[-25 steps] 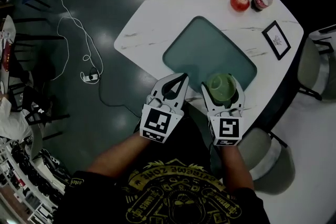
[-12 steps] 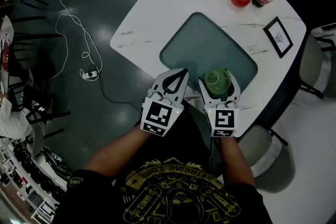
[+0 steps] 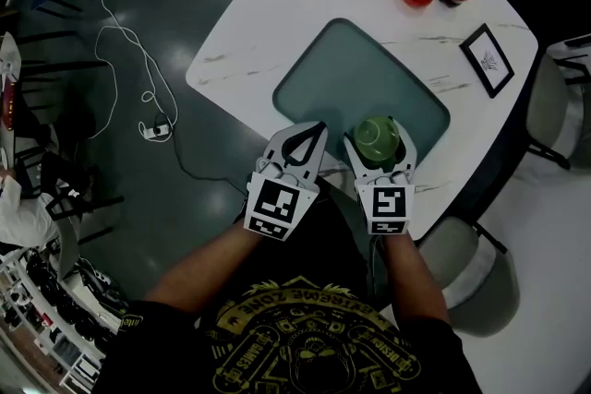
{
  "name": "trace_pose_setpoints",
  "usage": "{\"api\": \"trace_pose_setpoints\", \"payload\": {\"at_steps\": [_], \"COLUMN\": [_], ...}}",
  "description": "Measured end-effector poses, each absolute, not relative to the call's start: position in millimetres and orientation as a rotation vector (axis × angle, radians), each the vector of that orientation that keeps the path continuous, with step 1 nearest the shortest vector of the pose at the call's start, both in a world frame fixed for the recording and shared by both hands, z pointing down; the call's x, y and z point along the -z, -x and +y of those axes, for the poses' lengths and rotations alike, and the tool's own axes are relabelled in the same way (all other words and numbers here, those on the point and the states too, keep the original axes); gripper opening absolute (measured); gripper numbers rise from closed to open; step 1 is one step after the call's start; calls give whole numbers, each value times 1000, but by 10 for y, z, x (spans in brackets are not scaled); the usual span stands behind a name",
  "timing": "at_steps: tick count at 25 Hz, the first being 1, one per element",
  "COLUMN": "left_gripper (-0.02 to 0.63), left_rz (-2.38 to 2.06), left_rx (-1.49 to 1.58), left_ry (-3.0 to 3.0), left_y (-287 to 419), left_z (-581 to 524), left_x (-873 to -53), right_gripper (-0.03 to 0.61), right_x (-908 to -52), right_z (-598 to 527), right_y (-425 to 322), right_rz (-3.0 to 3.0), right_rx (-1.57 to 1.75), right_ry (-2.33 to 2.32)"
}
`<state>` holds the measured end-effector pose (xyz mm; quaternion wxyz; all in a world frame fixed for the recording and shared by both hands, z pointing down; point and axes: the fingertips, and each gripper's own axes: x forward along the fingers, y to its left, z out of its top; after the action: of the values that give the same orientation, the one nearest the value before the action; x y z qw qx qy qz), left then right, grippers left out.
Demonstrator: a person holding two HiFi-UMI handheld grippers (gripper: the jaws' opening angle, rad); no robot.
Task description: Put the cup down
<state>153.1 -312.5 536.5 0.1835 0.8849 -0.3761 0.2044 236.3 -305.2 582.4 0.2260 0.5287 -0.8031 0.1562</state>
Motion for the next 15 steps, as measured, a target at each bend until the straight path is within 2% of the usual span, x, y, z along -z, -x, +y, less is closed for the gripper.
{"api": "trace_pose_setpoints", "payload": {"at_steps": [15], "left_gripper": [11], "left_rz": [-1079], "left_rx": [-560], "left_ry": [-2458], "left_y": [-1464], "left_z": [-3082], "left_x": [-5349], "right_gripper": [373], "right_x": [-5866], "right_z": [-3064], "right_y": [-2349], "right_rz": [-2250], "right_rx": [-431], "right_ry": [-1434]}}
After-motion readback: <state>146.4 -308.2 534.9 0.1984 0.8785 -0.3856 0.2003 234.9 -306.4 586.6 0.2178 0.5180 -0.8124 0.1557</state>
